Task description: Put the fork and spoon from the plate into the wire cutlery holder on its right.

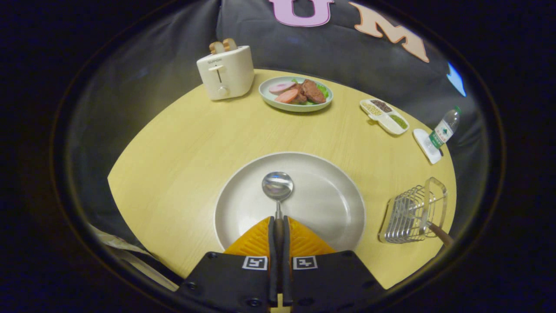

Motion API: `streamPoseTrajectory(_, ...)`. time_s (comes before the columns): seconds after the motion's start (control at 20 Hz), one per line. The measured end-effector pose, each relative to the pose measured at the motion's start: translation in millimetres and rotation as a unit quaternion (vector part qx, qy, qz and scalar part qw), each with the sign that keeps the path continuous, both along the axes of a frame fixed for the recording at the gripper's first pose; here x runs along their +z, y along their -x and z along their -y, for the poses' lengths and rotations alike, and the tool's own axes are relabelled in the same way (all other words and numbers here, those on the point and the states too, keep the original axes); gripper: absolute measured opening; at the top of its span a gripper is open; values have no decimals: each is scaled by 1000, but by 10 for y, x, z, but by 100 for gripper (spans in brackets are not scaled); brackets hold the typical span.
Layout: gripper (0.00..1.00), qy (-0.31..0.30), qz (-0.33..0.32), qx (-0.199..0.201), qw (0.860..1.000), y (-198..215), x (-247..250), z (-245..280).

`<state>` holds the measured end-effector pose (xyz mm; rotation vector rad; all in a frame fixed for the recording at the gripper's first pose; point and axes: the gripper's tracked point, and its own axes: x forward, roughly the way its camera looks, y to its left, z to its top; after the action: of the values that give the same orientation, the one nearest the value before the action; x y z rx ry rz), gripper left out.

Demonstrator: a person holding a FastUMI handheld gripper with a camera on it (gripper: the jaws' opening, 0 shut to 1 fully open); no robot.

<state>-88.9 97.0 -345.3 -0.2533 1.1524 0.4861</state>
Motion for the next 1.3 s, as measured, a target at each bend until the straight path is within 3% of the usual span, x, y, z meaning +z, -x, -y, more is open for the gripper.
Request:
streamPoseTrajectory(0.45, 7, 12, -18, 12, 1000, -19, 170, 157)
streamPoseTrajectory(1.3, 7, 63, 16, -36, 997, -360, 833, 1241)
